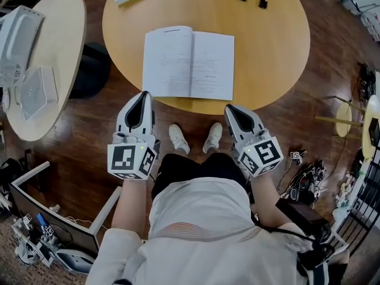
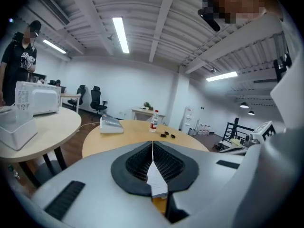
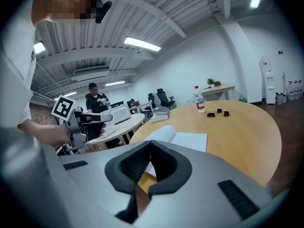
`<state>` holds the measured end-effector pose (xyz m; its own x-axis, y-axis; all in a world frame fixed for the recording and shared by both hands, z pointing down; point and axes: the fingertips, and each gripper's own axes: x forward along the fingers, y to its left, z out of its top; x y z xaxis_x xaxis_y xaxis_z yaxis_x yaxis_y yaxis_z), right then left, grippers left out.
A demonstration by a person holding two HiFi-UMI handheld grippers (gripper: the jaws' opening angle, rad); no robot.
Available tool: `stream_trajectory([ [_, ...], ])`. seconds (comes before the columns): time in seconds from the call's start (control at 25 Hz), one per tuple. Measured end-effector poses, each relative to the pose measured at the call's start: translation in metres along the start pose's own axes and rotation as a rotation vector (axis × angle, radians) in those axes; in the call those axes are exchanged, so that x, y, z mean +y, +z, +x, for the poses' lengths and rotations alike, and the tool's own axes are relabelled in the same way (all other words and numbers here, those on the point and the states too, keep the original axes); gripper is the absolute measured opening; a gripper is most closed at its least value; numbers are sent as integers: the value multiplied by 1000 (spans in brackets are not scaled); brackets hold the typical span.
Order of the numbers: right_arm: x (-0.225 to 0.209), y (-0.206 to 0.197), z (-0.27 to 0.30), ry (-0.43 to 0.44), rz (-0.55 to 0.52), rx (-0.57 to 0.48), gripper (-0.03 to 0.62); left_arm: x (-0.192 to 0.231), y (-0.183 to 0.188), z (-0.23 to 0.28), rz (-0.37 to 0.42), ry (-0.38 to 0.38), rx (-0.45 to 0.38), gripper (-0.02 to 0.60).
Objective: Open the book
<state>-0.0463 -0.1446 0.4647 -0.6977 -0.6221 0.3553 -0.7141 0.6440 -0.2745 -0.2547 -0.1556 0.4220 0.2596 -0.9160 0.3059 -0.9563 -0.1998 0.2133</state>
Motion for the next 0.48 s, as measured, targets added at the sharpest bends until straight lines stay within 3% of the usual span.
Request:
stream_trajectory([
  [0.48,28,81,-24,-74,-92,-161,3,-31,53,-34,122,-120,-56,15],
])
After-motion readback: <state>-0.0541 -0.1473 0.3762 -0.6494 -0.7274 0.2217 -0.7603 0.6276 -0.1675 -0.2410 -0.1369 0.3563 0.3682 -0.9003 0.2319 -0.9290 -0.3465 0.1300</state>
